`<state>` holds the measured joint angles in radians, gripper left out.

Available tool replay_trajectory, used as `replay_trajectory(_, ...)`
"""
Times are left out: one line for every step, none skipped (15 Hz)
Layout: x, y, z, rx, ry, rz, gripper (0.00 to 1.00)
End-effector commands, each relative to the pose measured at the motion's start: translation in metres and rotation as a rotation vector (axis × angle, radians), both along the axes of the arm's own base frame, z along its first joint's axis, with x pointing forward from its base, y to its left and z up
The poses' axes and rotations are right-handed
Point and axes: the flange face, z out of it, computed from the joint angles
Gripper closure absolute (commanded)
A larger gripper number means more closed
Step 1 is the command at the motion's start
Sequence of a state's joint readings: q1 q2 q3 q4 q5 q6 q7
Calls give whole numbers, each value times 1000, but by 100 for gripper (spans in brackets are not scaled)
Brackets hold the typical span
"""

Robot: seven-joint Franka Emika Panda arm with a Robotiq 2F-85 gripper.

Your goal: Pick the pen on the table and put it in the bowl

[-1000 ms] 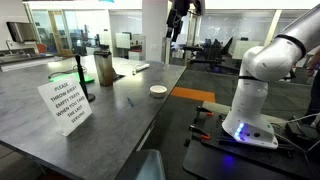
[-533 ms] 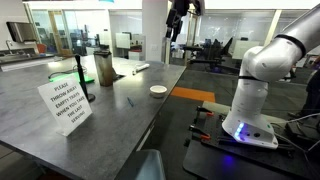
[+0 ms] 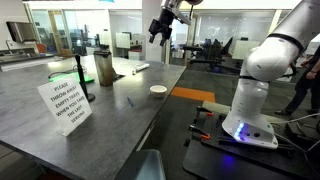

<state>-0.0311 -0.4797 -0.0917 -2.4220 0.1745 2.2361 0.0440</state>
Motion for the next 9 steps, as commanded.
replay_trajectory(45, -18, -40, -5, 54, -189, 0)
replay_trajectory(58, -24, -60, -6, 89, -237, 0)
replay_trajectory(70, -28, -75, -4, 123, -258, 0)
replay_trajectory(83, -29, -94, -2, 163, -274, 0)
replay_trajectory(96, -29, -110, 2, 196, -281, 0)
replay_trajectory(108, -30, -123, -6, 213, -310, 0)
replay_trajectory(121, -30, -136, -9, 225, -320, 0)
replay_trajectory(132, -30, -148, -9, 241, -322, 0)
replay_trajectory(143, -31, -160, -14, 252, -334, 0)
